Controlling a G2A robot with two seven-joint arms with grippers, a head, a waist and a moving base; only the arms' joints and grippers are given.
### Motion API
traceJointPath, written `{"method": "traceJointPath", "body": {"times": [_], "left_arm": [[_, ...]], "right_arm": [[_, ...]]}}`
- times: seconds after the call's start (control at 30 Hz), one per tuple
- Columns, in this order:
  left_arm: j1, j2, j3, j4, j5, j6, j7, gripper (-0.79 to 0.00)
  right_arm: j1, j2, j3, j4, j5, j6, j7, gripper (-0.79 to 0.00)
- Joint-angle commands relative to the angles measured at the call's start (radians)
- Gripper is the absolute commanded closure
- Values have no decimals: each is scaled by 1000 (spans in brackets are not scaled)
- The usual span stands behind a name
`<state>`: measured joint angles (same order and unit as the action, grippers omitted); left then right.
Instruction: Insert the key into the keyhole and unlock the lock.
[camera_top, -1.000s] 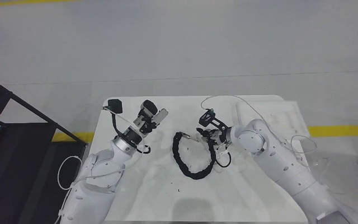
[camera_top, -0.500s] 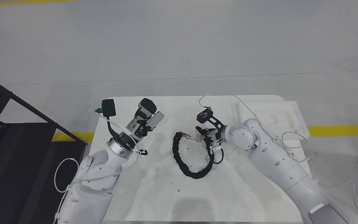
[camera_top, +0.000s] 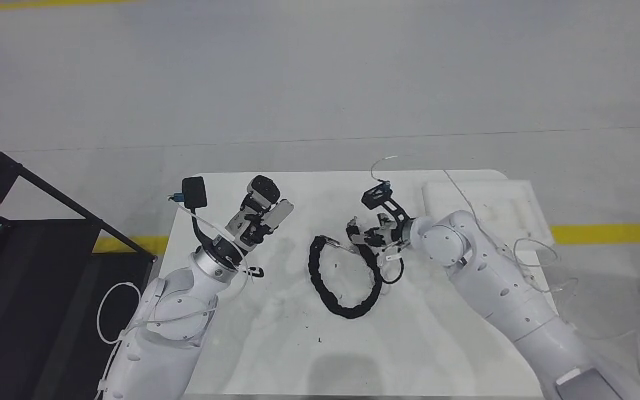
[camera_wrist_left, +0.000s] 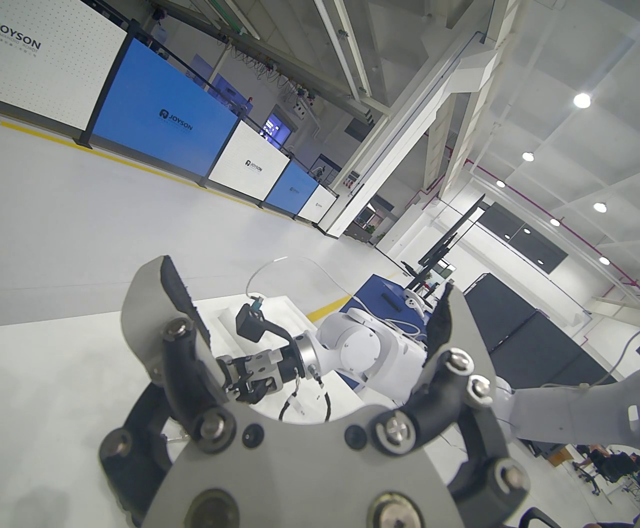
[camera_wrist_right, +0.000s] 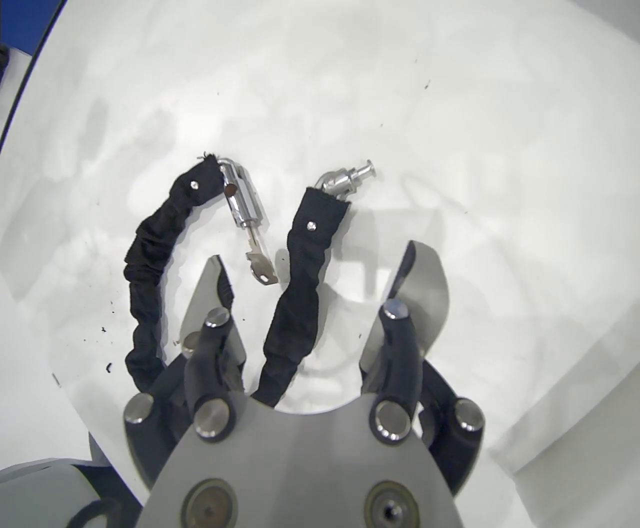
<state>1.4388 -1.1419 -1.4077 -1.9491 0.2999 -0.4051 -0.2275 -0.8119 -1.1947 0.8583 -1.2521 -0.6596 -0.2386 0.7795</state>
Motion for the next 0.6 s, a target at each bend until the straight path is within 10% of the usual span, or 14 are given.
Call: {"method": "traceJointPath", "body": {"times": [0.0,0.57], "left_arm": [[0,0,0,0,0,0,0,-785],[0,0,0,0,0,0,0,-785]], "right_arm": [[-24,11,30,-46,-7,-8,-4,-785],[-423,120,414,-540,6,-110,4,-785]]}}
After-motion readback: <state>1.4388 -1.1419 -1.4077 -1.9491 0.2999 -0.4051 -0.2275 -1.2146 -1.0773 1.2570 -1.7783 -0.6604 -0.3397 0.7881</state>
